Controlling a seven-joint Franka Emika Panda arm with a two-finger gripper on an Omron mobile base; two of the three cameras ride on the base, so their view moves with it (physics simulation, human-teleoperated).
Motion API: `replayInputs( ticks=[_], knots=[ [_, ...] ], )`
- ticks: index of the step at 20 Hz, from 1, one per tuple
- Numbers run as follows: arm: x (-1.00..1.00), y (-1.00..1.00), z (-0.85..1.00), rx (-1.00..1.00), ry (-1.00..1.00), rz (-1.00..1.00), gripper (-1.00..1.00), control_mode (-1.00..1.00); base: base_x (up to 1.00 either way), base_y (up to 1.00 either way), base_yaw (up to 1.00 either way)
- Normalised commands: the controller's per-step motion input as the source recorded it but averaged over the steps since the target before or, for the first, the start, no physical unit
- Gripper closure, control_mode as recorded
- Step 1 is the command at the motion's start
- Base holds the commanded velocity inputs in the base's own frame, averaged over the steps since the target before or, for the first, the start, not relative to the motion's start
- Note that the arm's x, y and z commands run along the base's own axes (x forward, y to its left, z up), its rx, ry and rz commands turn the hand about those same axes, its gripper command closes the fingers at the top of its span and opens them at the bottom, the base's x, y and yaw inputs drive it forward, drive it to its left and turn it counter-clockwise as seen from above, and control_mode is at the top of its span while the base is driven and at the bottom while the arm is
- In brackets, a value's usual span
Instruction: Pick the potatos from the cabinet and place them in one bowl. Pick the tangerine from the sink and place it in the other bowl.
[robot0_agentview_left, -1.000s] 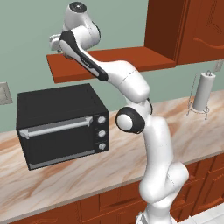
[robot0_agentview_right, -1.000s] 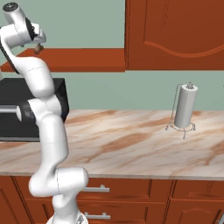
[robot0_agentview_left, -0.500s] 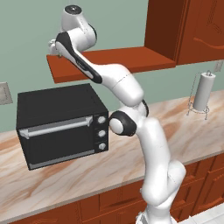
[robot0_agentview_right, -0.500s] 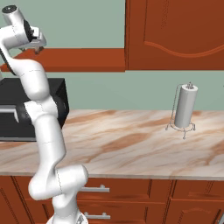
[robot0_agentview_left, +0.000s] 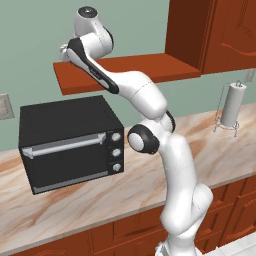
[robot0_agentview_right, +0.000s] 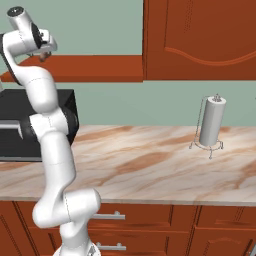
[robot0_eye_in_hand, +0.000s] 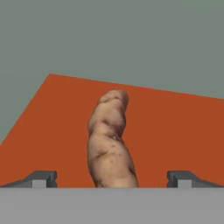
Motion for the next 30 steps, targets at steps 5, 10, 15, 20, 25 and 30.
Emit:
replayInputs(
  ticks=[5, 10, 15, 20, 25, 30],
  knots=[
    [0.00, 0.00, -0.03, 0.00, 0.00, 0.00, -1.00, -1.00, 0.00, 0.00, 0.00],
    [0.00, 0.00, -0.20, 0.00, 0.00, 0.00, -1.00, -1.00, 0.00, 0.00, 0.00],
    [0.11, 0.00, -0.23, 0.00, 0.00, 0.00, -1.00, -1.00, 0.00, 0.00, 0.00],
    [0.28, 0.00, -0.02, 0.00, 0.00, 0.00, -1.00, -1.00, 0.00, 0.00, 0.00],
    [0.30, 0.02, 0.00, 0.00, 0.00, 0.00, -1.00, -1.00, 0.00, 0.00, 0.00],
    [0.02, 0.01, 0.00, 0.00, 0.00, 0.00, -1.00, -1.00, 0.00, 0.00, 0.00]
  ],
)
